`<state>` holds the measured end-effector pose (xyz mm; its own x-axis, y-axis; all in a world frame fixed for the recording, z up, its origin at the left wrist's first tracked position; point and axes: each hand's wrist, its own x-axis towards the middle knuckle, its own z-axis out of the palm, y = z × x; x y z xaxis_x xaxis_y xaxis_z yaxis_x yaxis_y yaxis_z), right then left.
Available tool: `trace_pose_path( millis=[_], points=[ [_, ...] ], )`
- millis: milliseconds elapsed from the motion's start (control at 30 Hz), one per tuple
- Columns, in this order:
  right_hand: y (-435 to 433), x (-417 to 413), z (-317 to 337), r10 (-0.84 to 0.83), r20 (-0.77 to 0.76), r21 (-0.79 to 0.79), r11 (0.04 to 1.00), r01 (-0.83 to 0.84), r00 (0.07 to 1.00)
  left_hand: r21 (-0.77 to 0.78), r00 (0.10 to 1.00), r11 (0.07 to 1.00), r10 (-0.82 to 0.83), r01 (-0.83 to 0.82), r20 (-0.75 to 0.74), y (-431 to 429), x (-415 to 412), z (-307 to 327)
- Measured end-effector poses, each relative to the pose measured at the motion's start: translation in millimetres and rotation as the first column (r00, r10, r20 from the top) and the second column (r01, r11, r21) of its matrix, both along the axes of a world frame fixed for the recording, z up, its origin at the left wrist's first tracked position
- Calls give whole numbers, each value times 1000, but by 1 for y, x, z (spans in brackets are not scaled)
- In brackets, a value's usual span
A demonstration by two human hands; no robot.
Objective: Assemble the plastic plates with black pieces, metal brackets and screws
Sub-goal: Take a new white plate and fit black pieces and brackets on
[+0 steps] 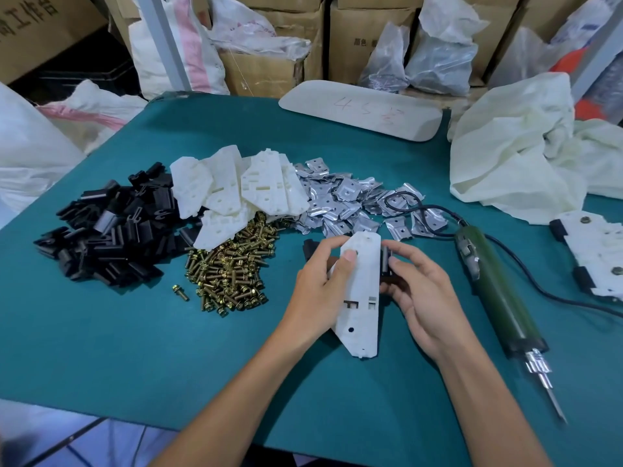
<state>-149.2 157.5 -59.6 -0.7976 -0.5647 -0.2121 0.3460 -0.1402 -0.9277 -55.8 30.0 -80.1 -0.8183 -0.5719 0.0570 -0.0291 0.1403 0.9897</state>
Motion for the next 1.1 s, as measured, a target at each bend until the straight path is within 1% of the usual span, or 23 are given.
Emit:
trace_pose_path(
  millis=[100,167,233,267,333,400,467,533,567,600,633,667,700,733,767,800,867,900,933,1000,1033,1067,1100],
  points=[
    [0,0,-2,13,13,15,1000,-14,1000,48,997,997,-60,58,38,-1,0,0],
    [-1,-1,-2,18,22,28,999,-18,1000,34,994,996,-84,82,65,-2,0,-2],
    [-2,-1,-3,-17,17,49,999,16,1000,24,994,996,-90,88,56,-1,1,-3],
    [-2,-1,-4,-47,-7,71,996,47,999,21,995,996,-91,90,49,0,1,-3],
    [-4,2,-7,-98,-107,126,986,111,989,6,995,996,-91,91,41,1,1,-4],
    [-7,7,-8,-117,-184,132,981,143,976,-21,995,996,-89,90,42,0,1,-4],
    [-9,9,-7,-120,-208,140,979,150,971,-35,995,996,-85,87,45,0,2,-3],
    [-8,9,-6,-98,-232,194,970,145,968,-56,996,996,-74,77,52,0,2,0],
    [-7,8,-5,-82,-300,249,955,161,950,-73,996,995,-65,69,54,1,2,1],
    [-8,7,-2,-58,-422,314,927,206,905,-85,997,994,-58,63,56,1,2,2],
    [-11,5,3,-10,-568,368,891,265,823,-86,996,994,-60,64,59,0,1,2],
    [-17,4,9,58,-693,392,867,309,718,-85,996,994,-67,72,66,0,0,1],
    [-26,3,16,140,-766,407,861,305,627,-88,995,993,-70,77,75,-1,-1,-1],
    [-38,3,25,239,-789,445,857,258,567,-91,994,993,-70,77,83,-1,-1,-1],
    [-53,2,33,353,-780,511,835,202,516,-84,995,994,-65,72,79,-1,-1,-2],
    [-68,2,40,476,-752,597,785,165,456,-76,996,995,-55,60,71,-1,-1,-2],
    [-97,1,52,704,-636,765,628,139,316,-61,998,997,-38,41,55,0,0,-1],
    [-109,0,56,791,-551,834,537,130,265,-45,998,998,-47,49,40,0,0,0],
    [-120,-2,59,858,-457,889,441,121,234,-33,998,997,-65,66,25,1,0,1],
    [-136,-4,59,938,-293,954,272,129,187,-18,996,996,-87,87,14,1,0,3],
    [-141,-5,58,955,-241,966,218,141,171,-9,996,997,-83,83,19,1,0,4],
    [-144,-5,56,963,-214,971,190,147,164,-6,997,997,-74,74,34,1,0,4],
    [-146,-6,54,964,-209,971,184,150,167,-5,996,998,-66,66,52,2,0,3]
  ],
)
